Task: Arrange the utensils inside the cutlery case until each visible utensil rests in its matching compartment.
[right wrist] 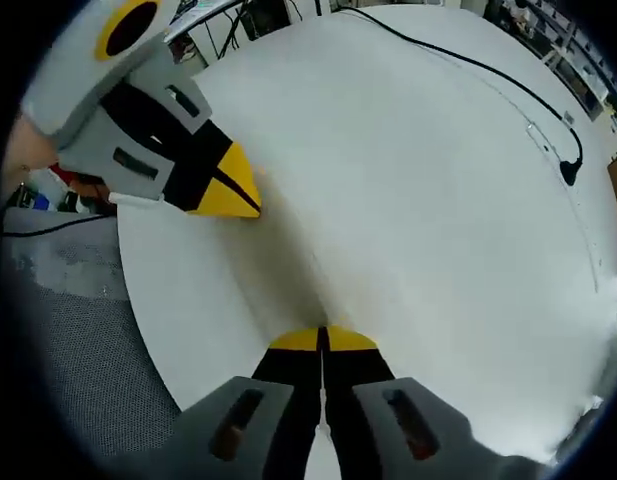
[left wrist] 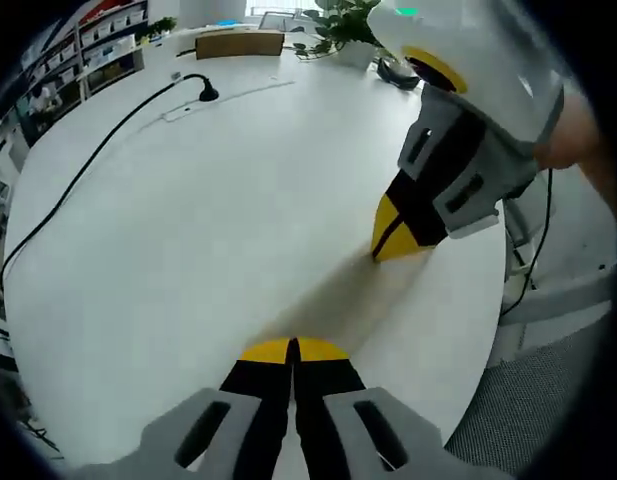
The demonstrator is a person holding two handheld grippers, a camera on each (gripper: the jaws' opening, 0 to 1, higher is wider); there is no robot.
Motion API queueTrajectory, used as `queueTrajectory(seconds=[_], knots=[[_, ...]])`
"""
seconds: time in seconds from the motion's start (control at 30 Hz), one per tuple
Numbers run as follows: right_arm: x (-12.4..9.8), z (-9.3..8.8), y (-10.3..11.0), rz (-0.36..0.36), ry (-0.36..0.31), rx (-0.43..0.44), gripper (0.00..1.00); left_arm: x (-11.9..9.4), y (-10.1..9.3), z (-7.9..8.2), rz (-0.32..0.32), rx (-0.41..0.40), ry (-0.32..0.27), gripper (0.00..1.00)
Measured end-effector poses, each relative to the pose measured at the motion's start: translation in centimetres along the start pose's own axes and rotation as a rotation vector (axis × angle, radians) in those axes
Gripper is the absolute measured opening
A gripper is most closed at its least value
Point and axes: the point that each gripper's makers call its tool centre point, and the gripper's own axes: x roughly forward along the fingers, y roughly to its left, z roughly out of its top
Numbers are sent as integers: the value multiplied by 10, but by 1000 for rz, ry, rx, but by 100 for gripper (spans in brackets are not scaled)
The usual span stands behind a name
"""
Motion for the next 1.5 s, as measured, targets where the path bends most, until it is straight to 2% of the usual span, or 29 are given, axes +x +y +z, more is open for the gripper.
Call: queueTrajectory(seconds=[0.03,0.07,0.13,0.27,0.3,0.33,0.37,0.4,0.43,0.47,0.5,0.53,0.57,0.6,0.67,0.73,0.8,0.87,0.9,0.97,1.1,1.2,1.23,1.27,1.3,1.37,1.5], knots=[[0,0,3,-8,16,10,0,0,0,0,3,3,2,0],[4,0,2,17,53,8,0,1,-2,0,9,14,5,0],[7,3,-1,52,80,31,0,2,-5,3,14,27,2,0],[4,0,2,20,62,23,0,4,-9,6,36,76,7,0],[4,0,3,62,36,50,0,5,-10,8,30,95,2,0],[4,3,0,91,-31,42,0,5,-11,9,23,122,-7,0],[-4,6,9,136,-156,52,0,4,-11,8,21,182,0,0],[-14,3,8,131,-203,61,0,4,-12,9,18,237,-11,0],[-29,1,2,88,-273,15,0,0,-13,2,7,282,21,0],[-39,1,0,61,-342,-62,7,-6,-19,-1,-35,310,18,1],[-48,2,-6,13,-405,-167,17,-10,-20,4,-53,314,-29,1],[-55,-11,-10,-15,-430,-222,34,-18,-22,10,-100,312,-98,1],[-56,-16,-11,-21,-435,-230,42,-20,-21,11,-102,310,-109,3],[-53,-34,-13,1,-392,-217,45,-23,-18,10,-103,331,-111,8],[-43,-59,-13,27,-329,-268,46,-24,-15,16,-103,475,-155,23],[-33,-74,-18,-5,-284,-337,55,-20,-15,17,-98,475,-168,35],[-19,-89,-21,-21,-211,-353,59,-14,-24,15,-146,527,-179,37],[-12,-88,-18,-22,-215,-399,58,-6,-24,13,-127,621,-175,41],[-9,-88,-17,-18,-207,-410,58,-1,-23,9,-118,677,-155,42],[-4,-86,-17,-17,-197,-430,58,5,-22,5,-107,698,-141,44],[0,-78,-15,-2,-198,-458,56,13,-21,1,-105,699,-135,53],[3,-76,-5,50,-206,-471,49,18,-27,-11,-156,667,-105,52],[5,-76,-5,45,-198,-470,46,19,-24,-8,-124,693,-126,51],[5,-80,-8,19,-163,-514,39,19,-21,-6,-95,718,-136,47],[7,-78,-4,27,-185,-505,40,18,-21,-8,-98,721,-125,44],[7,-80,-2,19,-163,-501,40,18,-23,-10,-97,692,-119,44],[8,-79,10,23,-171,-512,39,11,-26,-23,-83,689,-87,44]])
